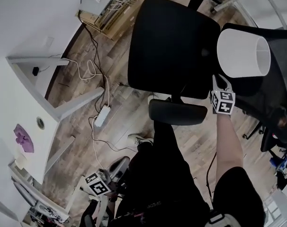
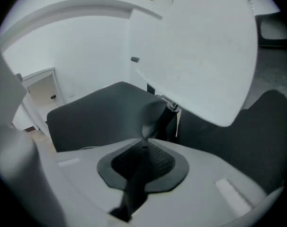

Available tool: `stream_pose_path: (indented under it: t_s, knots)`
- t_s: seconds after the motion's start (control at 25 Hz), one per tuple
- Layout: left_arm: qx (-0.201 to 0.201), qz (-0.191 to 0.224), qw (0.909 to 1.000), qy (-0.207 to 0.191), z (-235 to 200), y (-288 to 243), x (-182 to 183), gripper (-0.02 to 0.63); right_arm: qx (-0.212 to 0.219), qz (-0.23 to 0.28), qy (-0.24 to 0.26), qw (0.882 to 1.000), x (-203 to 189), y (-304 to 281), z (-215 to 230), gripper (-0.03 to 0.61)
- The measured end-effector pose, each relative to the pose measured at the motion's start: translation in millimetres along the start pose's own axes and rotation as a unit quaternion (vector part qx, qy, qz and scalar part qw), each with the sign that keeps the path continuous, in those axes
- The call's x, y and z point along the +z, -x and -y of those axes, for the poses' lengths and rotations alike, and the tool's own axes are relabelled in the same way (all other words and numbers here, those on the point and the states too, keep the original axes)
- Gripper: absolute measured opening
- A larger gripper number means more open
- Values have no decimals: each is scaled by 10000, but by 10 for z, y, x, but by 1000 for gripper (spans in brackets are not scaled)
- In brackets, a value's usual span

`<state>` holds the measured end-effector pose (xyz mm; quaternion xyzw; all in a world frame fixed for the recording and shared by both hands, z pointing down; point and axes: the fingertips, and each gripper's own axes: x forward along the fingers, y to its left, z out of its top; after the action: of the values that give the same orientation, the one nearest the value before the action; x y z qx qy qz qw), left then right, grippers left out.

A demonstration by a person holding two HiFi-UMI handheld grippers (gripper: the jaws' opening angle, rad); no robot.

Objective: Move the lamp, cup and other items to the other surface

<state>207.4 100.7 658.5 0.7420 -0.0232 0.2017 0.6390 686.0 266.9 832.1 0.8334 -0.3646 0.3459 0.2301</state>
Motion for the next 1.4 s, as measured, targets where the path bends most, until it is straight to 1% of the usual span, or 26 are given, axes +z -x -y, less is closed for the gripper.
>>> stream_pose_path:
  t_s: [0.04, 0.12, 0.2, 0.28, 0.36, 0.4, 0.48, 0.56, 0.64, 0.72, 0.8, 0.92, 0.96, 1.04, 1.12, 1.16, 1.2, 1.28, 1.4]
  knots:
    - [-58, 72, 9999, -74, 32, 83, 17, -8, -76, 29, 33, 10000, 26, 131, 4, -4]
    - [-143, 214, 9994, -231, 102, 293, 40, -8, -233, 128, -31, 9996, 99, 426, 19, -3]
    - [-202, 359, 9984, -388, 195, 520, 41, -8, -292, 319, -246, 9988, 241, 758, 23, -2]
    - [-286, 503, 9968, -550, 317, 719, 12, -8, -246, 624, -455, 9967, 456, 1139, 24, -2]
    - [-372, 631, 9945, -744, 434, 915, -21, -8, -92, 998, -594, 9932, 693, 1548, -48, -2]
    - [-397, 717, 9930, -849, 476, 1026, -19, -8, 58, 1196, -645, 9907, 837, 1724, -154, -2]
    - [-398, 960, 9892, -1037, 519, 1286, 34, -8, 535, 1557, -742, 9836, 1195, 1972, -544, -2]
    - [-379, 1277, 9841, -1174, 527, 1586, 120, -8, 1194, 1809, -750, 9733, 1587, 2118, -1133, 0]
    - [-398, 1670, 9767, -1291, 512, 1855, 195, -8, 1970, 1982, -506, 9588, 1973, 2221, -1860, 0]
    - [-429, 1994, 9692, -1380, 497, 2126, 183, -8, 2722, 2021, -186, 9406, 2141, 2424, -2618, 0]
    - [-404, 2225, 9636, -1428, 515, 2412, 118, -8, 3438, 1953, 112, 9185, 2111, 2724, -3371, 0]
    - [-285, 2567, 9544, -1498, 527, 2776, 3, -8, 4486, 1723, 433, 8759, 1922, 3196, -4403, 0]
    - [-257, 2690, 9510, -1501, 504, 2890, -49, -8, 4819, 1582, 420, 8608, 1808, 3363, -4703, 0]
    - [-176, 2903, 9455, -1467, 439, 3116, -156, -8, 5457, 1212, 176, 8290, 1555, 3706, -5240, 0]
    - [-119, 3127, 9391, -1418, 366, 3315, -249, -8, 6009, 814, -96, 7951, 1330, 4041, -5698, 0]
    - [-89, 3230, 9361, -1387, 340, 3399, -300, -8, 6230, 641, -80, 7796, 1212, 4208, -5893, 0]
    - [-60, 3325, 9334, -1346, 320, 3473, -358, -8, 6417, 499, 77, 7653, 1079, 4368, -6059, 0]
    - [-50, 3520, 9272, -1282, 256, 3603, -473, -8, 6717, 282, 639, 7375, 786, 4653, -6309, 0]
    - [-34, 3732, 9202, -1177, 160, 3761, -580, -8, 7067, 15, 1371, 6941, 396, 5014, -6542, 0]
